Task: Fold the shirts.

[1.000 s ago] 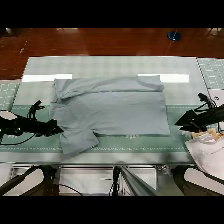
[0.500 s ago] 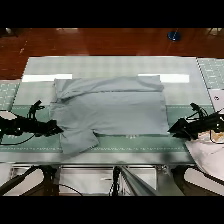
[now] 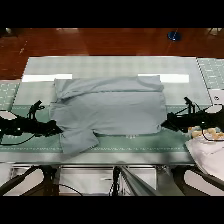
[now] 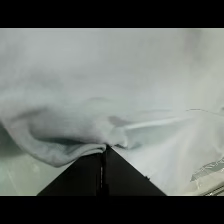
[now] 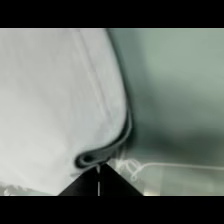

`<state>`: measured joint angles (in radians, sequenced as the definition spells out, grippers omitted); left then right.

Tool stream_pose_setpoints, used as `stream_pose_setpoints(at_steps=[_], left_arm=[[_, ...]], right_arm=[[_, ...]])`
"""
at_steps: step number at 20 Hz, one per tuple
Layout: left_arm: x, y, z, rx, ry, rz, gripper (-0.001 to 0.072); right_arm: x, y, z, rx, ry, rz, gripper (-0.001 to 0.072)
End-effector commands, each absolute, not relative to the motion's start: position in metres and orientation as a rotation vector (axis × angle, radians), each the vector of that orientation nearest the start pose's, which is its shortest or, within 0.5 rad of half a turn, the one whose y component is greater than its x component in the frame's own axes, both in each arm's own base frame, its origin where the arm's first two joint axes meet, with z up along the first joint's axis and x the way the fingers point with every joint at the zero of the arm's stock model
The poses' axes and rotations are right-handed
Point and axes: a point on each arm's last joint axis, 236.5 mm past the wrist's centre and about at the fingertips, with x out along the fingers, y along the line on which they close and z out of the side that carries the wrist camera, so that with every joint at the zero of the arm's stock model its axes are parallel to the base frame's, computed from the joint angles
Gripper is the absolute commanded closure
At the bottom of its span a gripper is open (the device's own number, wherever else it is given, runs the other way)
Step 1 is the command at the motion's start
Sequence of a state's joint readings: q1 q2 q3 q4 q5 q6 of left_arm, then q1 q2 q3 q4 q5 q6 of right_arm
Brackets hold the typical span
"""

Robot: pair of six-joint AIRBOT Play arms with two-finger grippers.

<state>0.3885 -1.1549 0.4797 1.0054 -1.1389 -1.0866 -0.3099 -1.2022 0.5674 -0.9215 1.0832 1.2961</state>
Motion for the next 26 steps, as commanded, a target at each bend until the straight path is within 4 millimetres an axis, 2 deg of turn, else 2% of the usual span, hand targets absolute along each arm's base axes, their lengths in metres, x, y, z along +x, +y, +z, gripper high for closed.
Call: stream_pose_setpoints(at_steps=[1,4,7,9,11,14,21,26], left_arm=[[0.220,-0.038,-0.098,-0.556,1.498,-0.292,0.0681],[0.258,-0.030,-0.045,-0.466,1.305,-0.313,0.0683],[0.298,-0.027,0.029,-0.409,1.055,-0.316,0.0683],[0.318,-0.023,0.062,-0.393,0.940,-0.305,0.0683],[0.339,-0.017,0.083,-0.408,0.846,-0.282,0.0683],[0.368,-0.006,0.088,-0.459,0.773,-0.237,0.0683],[0.431,-0.019,0.036,-0.471,0.892,-0.304,0.0682],[0.472,-0.013,0.026,-0.470,0.904,-0.317,0.0682]], right_arm=[[0.275,0.059,-0.059,0.705,1.322,0.209,0.0692],[0.296,0.057,0.005,0.637,1.105,0.238,0.0692],[0.324,0.053,0.070,0.638,0.895,0.245,0.0692],[0.346,0.050,0.102,0.675,0.782,0.246,0.0693],[0.367,0.039,0.118,0.703,0.693,0.213,0.0693],[0.391,0.025,0.108,0.737,0.678,0.166,0.0693],[0.444,0.009,0.049,0.814,0.746,0.131,0.0693],[0.482,0.037,0.014,0.765,0.805,0.162,0.0692]])
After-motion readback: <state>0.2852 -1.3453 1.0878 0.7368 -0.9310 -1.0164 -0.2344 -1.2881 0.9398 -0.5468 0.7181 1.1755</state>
